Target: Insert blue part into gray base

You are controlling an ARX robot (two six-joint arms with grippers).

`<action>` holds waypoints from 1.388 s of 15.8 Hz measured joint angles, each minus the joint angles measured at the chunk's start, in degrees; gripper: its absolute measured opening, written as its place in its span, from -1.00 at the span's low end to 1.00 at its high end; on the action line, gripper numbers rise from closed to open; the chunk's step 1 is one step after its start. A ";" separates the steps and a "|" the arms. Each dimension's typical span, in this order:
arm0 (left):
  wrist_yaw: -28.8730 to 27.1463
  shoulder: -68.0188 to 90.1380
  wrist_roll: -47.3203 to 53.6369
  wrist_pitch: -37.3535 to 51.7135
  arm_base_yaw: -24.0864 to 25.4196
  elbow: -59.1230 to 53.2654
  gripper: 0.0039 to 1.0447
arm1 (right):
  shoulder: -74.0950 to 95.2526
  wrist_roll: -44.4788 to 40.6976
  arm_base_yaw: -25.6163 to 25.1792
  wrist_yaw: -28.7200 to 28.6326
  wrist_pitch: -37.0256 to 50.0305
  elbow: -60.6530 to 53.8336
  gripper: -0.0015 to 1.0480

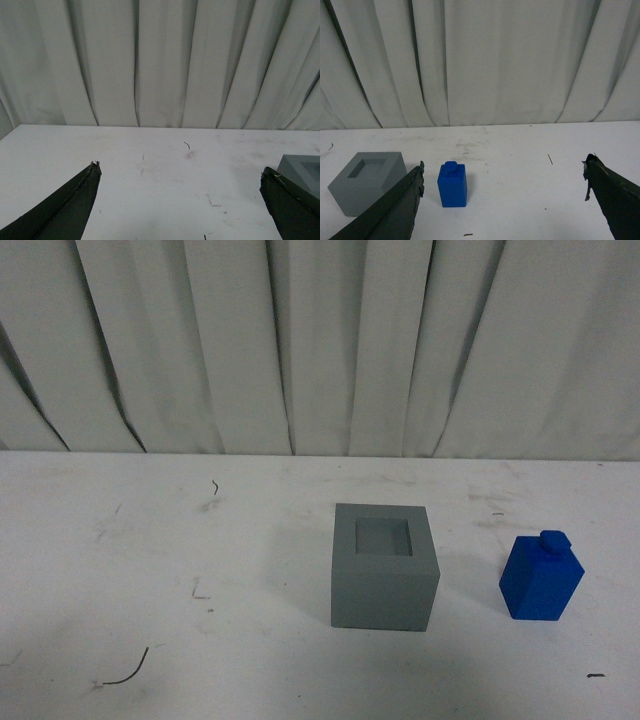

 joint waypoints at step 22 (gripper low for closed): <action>0.00 0.00 0.00 0.00 0.00 0.00 0.88 | 0.00 0.00 0.00 0.00 0.00 0.00 0.88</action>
